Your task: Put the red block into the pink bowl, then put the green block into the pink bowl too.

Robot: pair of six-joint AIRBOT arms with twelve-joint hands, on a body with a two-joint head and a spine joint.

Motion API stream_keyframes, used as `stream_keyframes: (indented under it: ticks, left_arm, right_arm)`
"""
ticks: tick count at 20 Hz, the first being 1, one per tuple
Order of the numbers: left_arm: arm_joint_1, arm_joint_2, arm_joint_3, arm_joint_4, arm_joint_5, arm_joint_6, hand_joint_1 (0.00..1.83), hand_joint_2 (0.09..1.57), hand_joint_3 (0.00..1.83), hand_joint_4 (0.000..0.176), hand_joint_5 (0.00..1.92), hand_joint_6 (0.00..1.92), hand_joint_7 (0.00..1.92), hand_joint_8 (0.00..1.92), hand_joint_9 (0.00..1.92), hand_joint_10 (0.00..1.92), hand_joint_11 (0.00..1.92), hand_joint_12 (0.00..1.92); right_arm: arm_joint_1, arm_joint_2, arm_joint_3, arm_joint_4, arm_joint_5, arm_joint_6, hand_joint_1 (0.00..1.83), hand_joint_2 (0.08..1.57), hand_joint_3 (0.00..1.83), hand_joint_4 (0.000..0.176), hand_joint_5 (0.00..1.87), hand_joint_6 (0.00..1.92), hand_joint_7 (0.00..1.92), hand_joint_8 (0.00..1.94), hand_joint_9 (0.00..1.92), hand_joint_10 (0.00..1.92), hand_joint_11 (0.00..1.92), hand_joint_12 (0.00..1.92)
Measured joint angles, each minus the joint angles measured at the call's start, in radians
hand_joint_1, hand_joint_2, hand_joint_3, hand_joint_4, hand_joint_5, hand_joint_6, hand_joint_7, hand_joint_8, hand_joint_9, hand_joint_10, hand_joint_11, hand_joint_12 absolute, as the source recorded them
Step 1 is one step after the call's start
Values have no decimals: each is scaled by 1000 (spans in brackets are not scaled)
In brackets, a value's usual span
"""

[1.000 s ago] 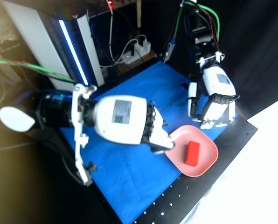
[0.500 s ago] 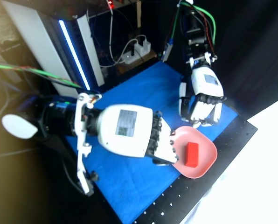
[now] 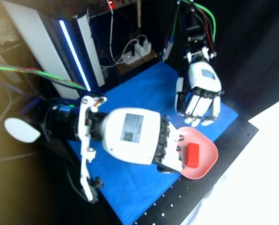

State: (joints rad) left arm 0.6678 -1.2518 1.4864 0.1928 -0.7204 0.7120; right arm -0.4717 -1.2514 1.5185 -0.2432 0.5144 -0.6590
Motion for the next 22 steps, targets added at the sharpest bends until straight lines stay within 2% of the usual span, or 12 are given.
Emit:
stream_keyframes:
  ticks: [1,3,5,8,9,10,11,14,17,20,21,22]
  left_arm:
    - [0,11,-19,7,-8,1,984,1045,1,0,867,201,1014,21,939,0,217,1183]
    - [2,36,-55,34,-37,2,928,1041,1,0,852,136,990,6,854,0,86,1192]
    - [2,80,-96,46,-76,11,924,1050,1,0,833,102,991,6,892,19,198,1119]
    - [2,130,-142,47,-141,34,883,1005,0,0,823,59,990,3,959,38,293,1012]
    - [2,148,-167,51,-178,39,885,975,0,0,793,19,938,0,946,25,362,1035]
    - [2,158,-182,55,-196,49,882,965,0,0,771,7,899,0,925,16,347,1091]
    - [2,171,-202,61,-223,60,925,981,2,0,735,1,849,0,884,3,312,1147]
    - [2,199,-233,79,-286,77,904,983,2,0,714,0,875,13,922,24,238,1232]
    - [2,218,-255,77,-341,85,921,1024,7,0,701,0,841,2,904,17,291,1165]
    - [2,228,-269,99,-375,91,915,1061,9,0,697,5,852,11,908,18,318,1128]
    - [2,230,-272,97,-378,95,932,1032,0,0,725,13,869,14,915,20,304,1150]
    - [2,232,-274,93,-380,100,928,1018,0,0,747,17,891,17,932,27,295,1186]
  right_arm:
    - [4,-11,10,0,-1,0,1147,1070,0,0,1084,803,1102,854,872,1361,643,1797]
    - [7,-25,25,-1,-1,0,1143,1075,0,0,1075,818,1132,771,929,1321,730,1768]
    - [7,-33,34,-3,-2,0,1142,1066,0,0,1096,788,1157,713,949,1290,746,1738]
    - [7,-40,51,0,-3,0,1133,1077,0,0,1071,829,1104,791,900,1323,700,1754]
    - [7,-44,55,1,-3,0,1138,1076,0,0,1073,823,1121,744,924,1258,692,1722]
    - [7,-45,55,3,-3,0,1140,1077,0,0,1070,829,1100,726,888,1262,631,1752]
    - [7,-48,59,5,-3,0,1152,1068,0,0,1089,797,1072,805,887,1312,665,1774]
    - [7,-51,77,15,-3,0,1168,1065,0,0,1093,785,1088,801,862,1296,615,1759]
    - [7,-57,90,22,-6,0,1145,1076,1,0,1070,829,1073,784,814,1318,560,1783]
    - [7,-72,108,31,-12,0,1168,1068,0,0,1086,799,1096,732,909,1249,687,1724]
    - [7,-74,114,33,-14,1,1167,1070,0,0,1083,805,1104,725,857,1258,585,1750]
    - [7,-79,122,35,-19,0,1166,1073,0,0,1077,812,1114,689,864,1248,599,1756]
